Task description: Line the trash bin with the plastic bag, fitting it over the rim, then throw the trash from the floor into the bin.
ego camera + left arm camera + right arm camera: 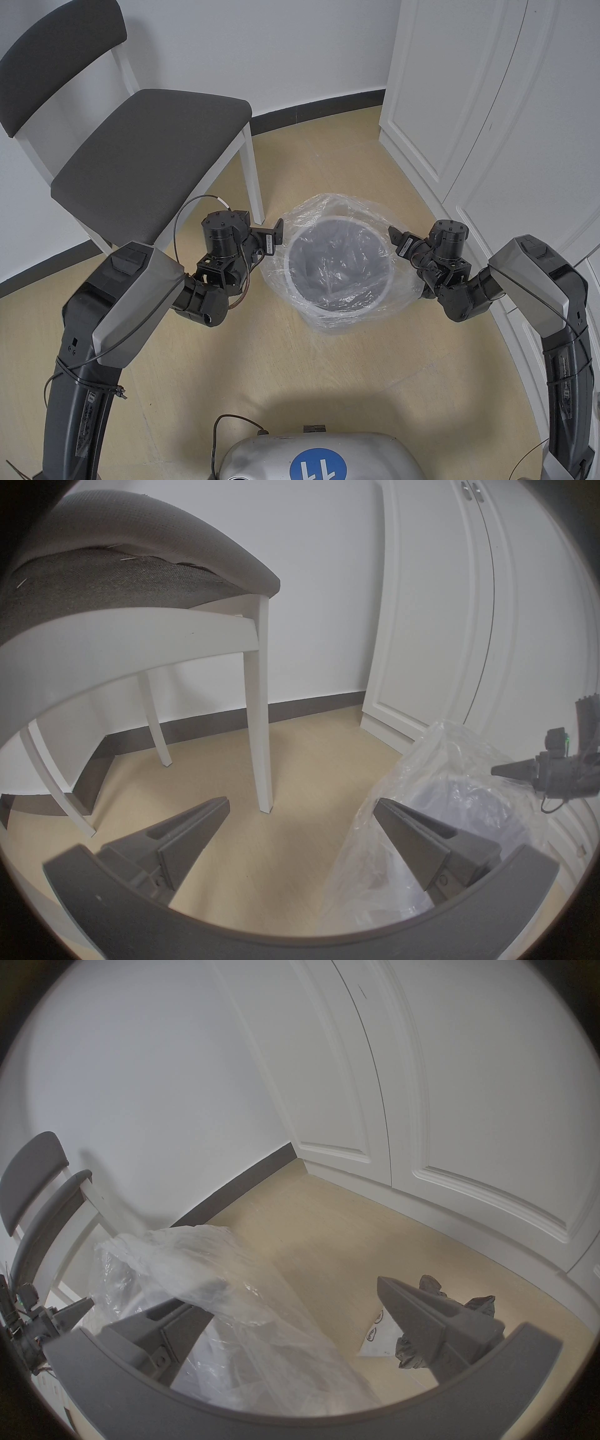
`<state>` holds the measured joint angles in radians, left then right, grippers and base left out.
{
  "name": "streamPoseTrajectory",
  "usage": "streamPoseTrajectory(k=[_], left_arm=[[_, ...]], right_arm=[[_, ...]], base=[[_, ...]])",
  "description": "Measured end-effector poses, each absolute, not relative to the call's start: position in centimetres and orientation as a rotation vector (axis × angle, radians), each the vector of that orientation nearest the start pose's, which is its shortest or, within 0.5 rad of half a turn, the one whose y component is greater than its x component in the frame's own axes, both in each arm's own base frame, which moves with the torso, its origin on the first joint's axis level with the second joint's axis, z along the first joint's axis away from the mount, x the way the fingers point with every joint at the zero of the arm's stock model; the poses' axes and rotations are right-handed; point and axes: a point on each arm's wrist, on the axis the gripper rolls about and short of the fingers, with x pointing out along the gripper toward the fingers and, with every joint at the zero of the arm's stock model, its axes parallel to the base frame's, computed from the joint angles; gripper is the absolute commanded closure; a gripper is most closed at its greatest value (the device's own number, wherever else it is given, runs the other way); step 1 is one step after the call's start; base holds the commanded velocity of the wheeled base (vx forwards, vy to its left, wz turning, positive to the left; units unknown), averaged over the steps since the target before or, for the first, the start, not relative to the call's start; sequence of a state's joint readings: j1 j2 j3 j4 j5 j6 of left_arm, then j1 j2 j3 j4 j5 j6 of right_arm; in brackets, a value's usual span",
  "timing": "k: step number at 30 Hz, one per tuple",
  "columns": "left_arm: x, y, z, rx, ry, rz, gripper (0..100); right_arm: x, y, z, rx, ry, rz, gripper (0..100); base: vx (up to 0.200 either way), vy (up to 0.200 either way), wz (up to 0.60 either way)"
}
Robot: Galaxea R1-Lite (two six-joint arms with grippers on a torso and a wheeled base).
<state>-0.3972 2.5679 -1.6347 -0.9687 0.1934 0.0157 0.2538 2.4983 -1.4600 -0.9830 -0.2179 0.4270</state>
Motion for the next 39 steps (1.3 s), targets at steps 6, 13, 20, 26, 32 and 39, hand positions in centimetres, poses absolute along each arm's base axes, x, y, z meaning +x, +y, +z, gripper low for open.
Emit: streamPoseTrajectory(k=[6,13,20,26,32,39], left_arm=[[49.0,-20.1,7.0,-0.005,-0.072,-0.154,0],[49.7,-20.4,6.2,-0.008,-0.077,-0.150,0],[50.3,-20.6,5.7,-0.011,-0.082,-0.125,0],[50.9,-20.6,4.9,-0.004,-0.063,-0.114,0],[51.5,-20.2,4.2,0.003,-0.045,-0.093,0],[51.9,-19.7,2.9,0.024,0.004,-0.074,0]], right_arm=[[48.8,11.9,6.0,0.477,0.041,0.025,0],[50.3,11.7,5.6,0.560,0.012,0.039,0],[51.4,11.6,4.0,0.567,0.010,0.034,0],[51.8,11.6,2.5,0.563,0.024,0.030,0],[52.1,11.6,1.5,0.561,0.039,0.037,0],[52.4,11.3,0.2,0.554,0.075,0.028,0]], base=[[0.000,0.000,0.00],[0.000,0.000,0.00],[0.000,0.000,0.00],[0.000,0.000,0.00],[0.000,0.000,0.00],[0.000,0.000,0.00]])
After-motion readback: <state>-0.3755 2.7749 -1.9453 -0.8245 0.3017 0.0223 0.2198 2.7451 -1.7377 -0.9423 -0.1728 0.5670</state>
